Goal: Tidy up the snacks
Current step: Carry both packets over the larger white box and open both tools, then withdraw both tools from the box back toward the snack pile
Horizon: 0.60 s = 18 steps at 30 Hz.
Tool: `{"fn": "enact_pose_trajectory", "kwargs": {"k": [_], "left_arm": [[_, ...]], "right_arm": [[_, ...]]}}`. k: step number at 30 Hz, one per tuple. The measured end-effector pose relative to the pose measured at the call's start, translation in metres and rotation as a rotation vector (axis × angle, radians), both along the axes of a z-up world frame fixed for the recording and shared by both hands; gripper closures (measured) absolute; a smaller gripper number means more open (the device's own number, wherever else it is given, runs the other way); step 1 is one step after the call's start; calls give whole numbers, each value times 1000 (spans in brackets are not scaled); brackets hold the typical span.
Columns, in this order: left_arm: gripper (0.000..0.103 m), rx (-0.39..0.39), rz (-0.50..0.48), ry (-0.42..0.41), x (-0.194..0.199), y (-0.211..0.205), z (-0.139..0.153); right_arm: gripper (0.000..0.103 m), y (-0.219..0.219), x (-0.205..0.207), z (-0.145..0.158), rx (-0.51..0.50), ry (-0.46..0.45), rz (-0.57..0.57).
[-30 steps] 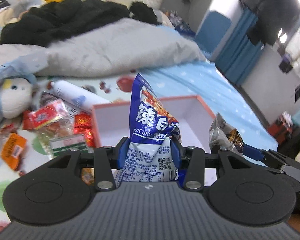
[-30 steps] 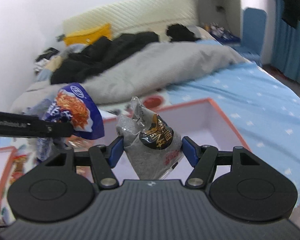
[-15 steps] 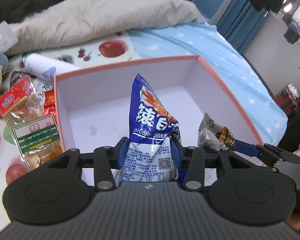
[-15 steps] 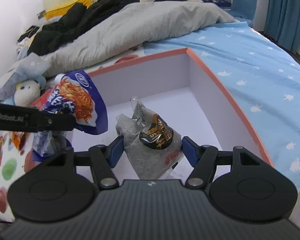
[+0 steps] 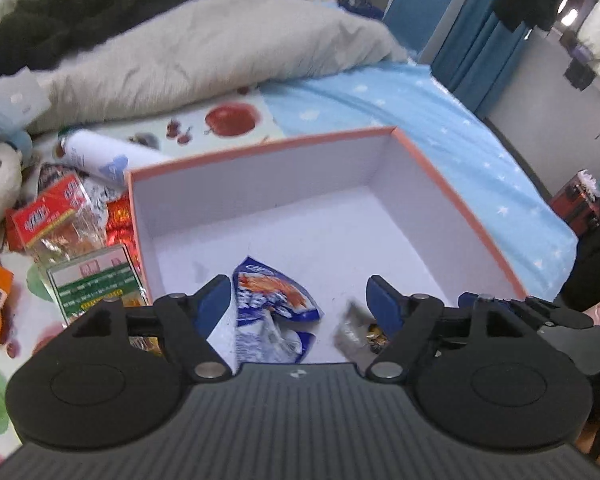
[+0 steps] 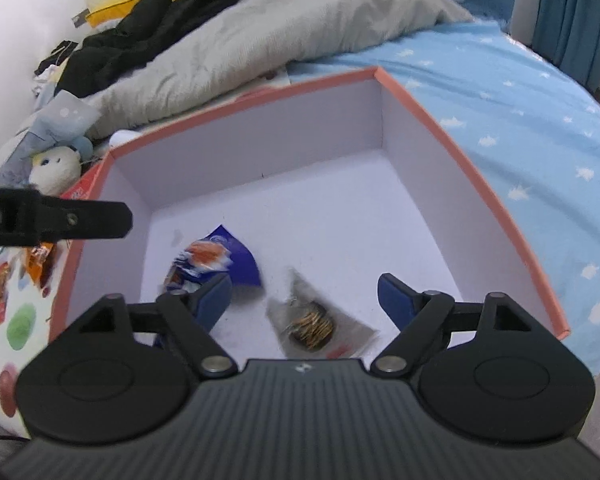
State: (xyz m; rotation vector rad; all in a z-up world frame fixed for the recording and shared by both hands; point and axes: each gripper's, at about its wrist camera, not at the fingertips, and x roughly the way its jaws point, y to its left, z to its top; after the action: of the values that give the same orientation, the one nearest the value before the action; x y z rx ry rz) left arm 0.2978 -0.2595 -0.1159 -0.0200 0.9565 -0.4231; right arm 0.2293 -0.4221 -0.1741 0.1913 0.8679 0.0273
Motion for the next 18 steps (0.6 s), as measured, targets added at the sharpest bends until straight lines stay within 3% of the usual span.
{"fn": "enact_pose_trajectory", "kwargs": {"k": [12, 18], "left_arm": [[24, -33, 35, -147, -57, 37, 72], [24, -62, 66, -211, -93, 67, 101]], "right_arm": [[21, 16, -51, 84, -4, -230, 7], [21, 37, -74, 111, -2, -304, 36]]}}
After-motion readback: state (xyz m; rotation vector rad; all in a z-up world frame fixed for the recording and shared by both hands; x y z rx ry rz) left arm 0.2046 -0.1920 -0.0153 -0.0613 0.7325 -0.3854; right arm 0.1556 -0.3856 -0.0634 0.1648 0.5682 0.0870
